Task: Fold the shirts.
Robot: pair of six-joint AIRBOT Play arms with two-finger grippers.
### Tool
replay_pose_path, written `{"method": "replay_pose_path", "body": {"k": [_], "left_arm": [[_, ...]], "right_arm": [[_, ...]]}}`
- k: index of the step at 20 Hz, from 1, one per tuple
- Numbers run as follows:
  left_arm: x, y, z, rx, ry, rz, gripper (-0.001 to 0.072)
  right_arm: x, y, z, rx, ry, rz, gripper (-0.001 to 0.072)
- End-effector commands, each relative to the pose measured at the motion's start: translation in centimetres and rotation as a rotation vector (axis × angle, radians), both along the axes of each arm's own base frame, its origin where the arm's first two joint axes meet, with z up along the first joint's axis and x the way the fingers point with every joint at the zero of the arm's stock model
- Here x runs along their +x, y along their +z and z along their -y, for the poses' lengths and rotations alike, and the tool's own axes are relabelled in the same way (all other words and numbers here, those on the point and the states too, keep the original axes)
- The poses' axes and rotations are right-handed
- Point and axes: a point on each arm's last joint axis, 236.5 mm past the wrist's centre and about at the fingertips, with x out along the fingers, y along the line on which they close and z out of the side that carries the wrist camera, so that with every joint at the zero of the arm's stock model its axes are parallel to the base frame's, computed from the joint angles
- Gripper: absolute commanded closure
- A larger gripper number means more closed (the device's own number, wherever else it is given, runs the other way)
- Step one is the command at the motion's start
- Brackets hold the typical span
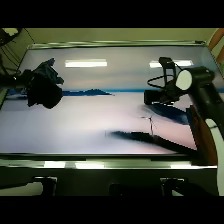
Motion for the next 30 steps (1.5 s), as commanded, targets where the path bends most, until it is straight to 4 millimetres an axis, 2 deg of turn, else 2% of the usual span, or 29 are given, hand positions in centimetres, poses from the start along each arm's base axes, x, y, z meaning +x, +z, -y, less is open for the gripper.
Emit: {"method": "replay_pose_path", "body": {"k": [1,2,4,6,7,8,9,12,15,16,17,18,20,22,23,25,27,28,30], "left_arm": [[-5.9,12.4,8.6,0.121,-0.226,0.303,0.068],[-8.0,14.8,11.5,0.117,-0.284,0.361,0.068],[-11.9,17.3,17.1,0.092,-0.412,0.426,0.068],[-14.4,17.1,21.3,0.094,-0.53,0.439,0.068],[-14.8,15.7,23.2,0.106,-0.58,0.416,0.0679],[-15.0,13.7,24.9,0.103,-0.625,0.378,0.068],[-15.4,10.7,26.8,0.093,-0.675,0.309,0.0679],[-17.2,0.1,32.0,0.071,-0.8,0.045,0.0679],[-19.3,-8.8,36.0,0.098,-0.909,-0.162,0.0662],[-19.7,-10.4,36.7,0.104,-0.931,-0.207,0.0401],[-20.0,-11.1,36.7,0.115,-0.957,-0.253,-0.0009],[-19.6,-11.2,35.8,0.147,-0.97,-0.278,-0.0012],[-16.5,-10.1,30.9,0.304,-0.931,-0.275,-0.0011],[-13.1,-9.2,23.1,0.478,-0.795,-0.321,-0.0011],[-12.5,-9.3,19.5,0.505,-0.721,-0.373,-0.0011],[-13.6,-10.6,14.7,0.44,-0.614,-0.515,-0.0011],[-16.2,-13.5,12.4,0.335,-0.564,-0.63,-0.0011],[-17.9,-15.4,12.2,0.27,-0.548,-0.681,-0.0011],[-21.5,-18.7,13.6,0.12,-0.543,-0.776,-0.0011]], "right_arm": [[-2.7,5.2,2.5,-0.053,-0.019,0.114,0.0036],[-3.5,6.7,2.9,-0.046,-0.036,0.154,0.0036],[-5.8,9.4,3.9,-0.025,-0.092,0.205,0.0037],[-8.4,10.8,4.8,-0.018,-0.125,0.216,0.0037],[-9.7,11.2,5.2,-0.018,-0.137,0.209,0.0037],[-10.8,11.4,5.6,-0.019,-0.15,0.199,0.0037],[-11.8,11.4,5.9,-0.016,-0.166,0.184,0.0037],[-13.5,10.6,6.3,-0.031,-0.176,0.115,0.0037],[-12.9,10.0,6.4,-0.031,-0.214,0.091,0.0037],[-12.0,9.6,6.4,-0.037,-0.219,0.089,0.0037],[-11.0,9.2,6.2,-0.041,-0.218,0.085,0.0037],[-9.8,8.4,5.9,-0.045,-0.215,0.075,0.0037],[-7.2,5.7,5.1,-0.065,-0.182,0.027,0.0036],[-5.6,1.0,3.8,-0.083,-0.119,-0.084,0.0037],[-5.6,-1.7,2.6,-0.067,-0.073,-0.159,0.0037],[-6.8,-7.1,-1.2,0.031,0.052,-0.331,0.0037],[-8.7,-11.0,-4.8,0.167,0.125,-0.464,0.0037],[-9.6,-12.5,-6.2,0.231,0.141,-0.513,0.0036],[-10.6,-15.0,-7.0,0.28,0.123,-0.554,0.0036]]}}
